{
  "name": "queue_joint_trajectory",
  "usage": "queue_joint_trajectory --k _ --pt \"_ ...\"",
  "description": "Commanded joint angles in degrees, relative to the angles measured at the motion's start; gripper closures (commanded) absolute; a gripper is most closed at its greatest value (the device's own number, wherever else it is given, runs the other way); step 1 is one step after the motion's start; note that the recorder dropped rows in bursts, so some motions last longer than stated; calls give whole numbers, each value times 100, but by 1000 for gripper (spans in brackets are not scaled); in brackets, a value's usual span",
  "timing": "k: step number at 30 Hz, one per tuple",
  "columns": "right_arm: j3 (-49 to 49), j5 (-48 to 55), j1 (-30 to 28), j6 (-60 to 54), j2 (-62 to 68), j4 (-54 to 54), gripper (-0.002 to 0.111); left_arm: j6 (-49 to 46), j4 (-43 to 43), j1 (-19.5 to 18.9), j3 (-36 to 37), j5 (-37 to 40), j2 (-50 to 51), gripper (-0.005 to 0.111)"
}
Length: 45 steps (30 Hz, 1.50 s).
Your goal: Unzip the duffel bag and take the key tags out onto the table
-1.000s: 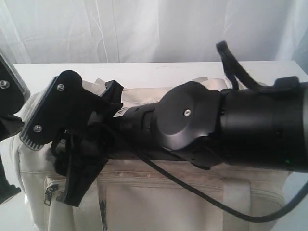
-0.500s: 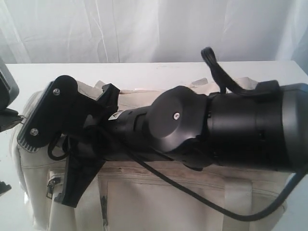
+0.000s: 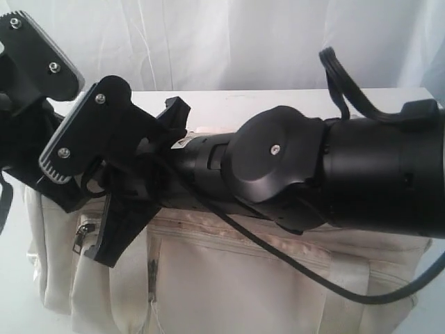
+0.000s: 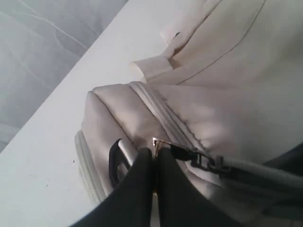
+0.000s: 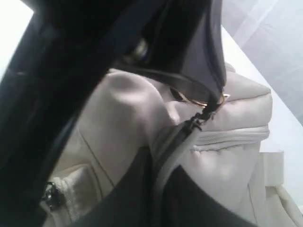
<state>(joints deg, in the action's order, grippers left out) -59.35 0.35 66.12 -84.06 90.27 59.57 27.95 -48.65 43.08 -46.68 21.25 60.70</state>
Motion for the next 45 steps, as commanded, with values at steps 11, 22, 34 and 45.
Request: queue_joint_trajectory --k 11,22,34,45 --pt "8 589 73 24 -153 -148 108 -7 -186 -978 -10 100 251 107" --pt "8 85 62 337 -153 -112 77 -3509 3534 -978 -10 639 -673 107" --pt "-25 83 62 1107 -382 -20 64 -4363 4359 -978 -10 1004 -1004 107" --pt "-532 160 36 1115 -370 -20 64 -4295 4072 -978 -177 867 -1345 107"
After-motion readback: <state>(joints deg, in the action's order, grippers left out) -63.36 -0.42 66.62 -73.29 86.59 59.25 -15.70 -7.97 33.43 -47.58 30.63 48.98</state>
